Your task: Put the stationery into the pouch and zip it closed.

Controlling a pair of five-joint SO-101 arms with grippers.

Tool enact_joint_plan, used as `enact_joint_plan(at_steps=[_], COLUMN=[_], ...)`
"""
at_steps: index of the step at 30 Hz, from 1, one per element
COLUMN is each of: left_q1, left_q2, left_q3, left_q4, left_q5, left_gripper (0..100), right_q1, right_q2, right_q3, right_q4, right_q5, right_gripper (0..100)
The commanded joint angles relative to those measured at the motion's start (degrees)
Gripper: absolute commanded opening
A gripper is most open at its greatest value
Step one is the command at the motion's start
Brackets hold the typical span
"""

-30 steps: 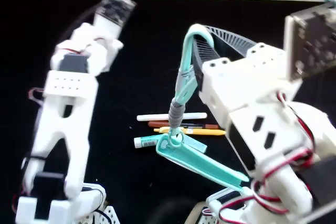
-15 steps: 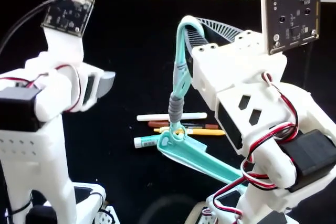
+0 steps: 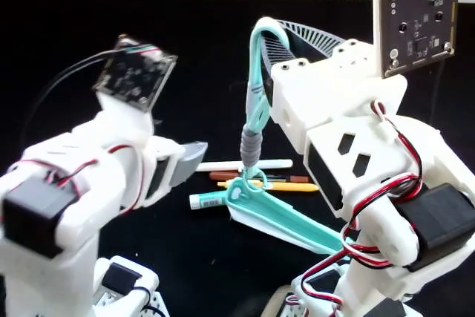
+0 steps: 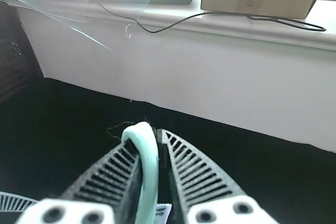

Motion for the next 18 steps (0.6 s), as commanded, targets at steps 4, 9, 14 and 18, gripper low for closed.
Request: enact_joint_plan(at_steps=[4, 9, 14, 18], left_q1=[5.0, 8.1, 8.5, 13.0], left_q2=[-5.0, -9.3, -12.5, -13.1], left_q3=[1.7, -1.0, -2.8, -2.2], left_q4=[0.4, 0.4, 0.4, 0.4], left_q5=[0.4, 0.4, 0.4, 0.4], left_gripper=[25, 25, 25, 25], right_q1=[-0.1, 0.0, 0.0, 0.0], right_q2=[0.2, 0.2, 0.3, 0.3], right_q3=[-0.7, -0.7, -0.7, -0.7], right_q4=[-1.4, -1.4, -1.4, -1.4], right_q5=[-0.3, -0.3, -0.3, -0.4], right_gripper=[0.8, 0.8, 0.8, 0.8])
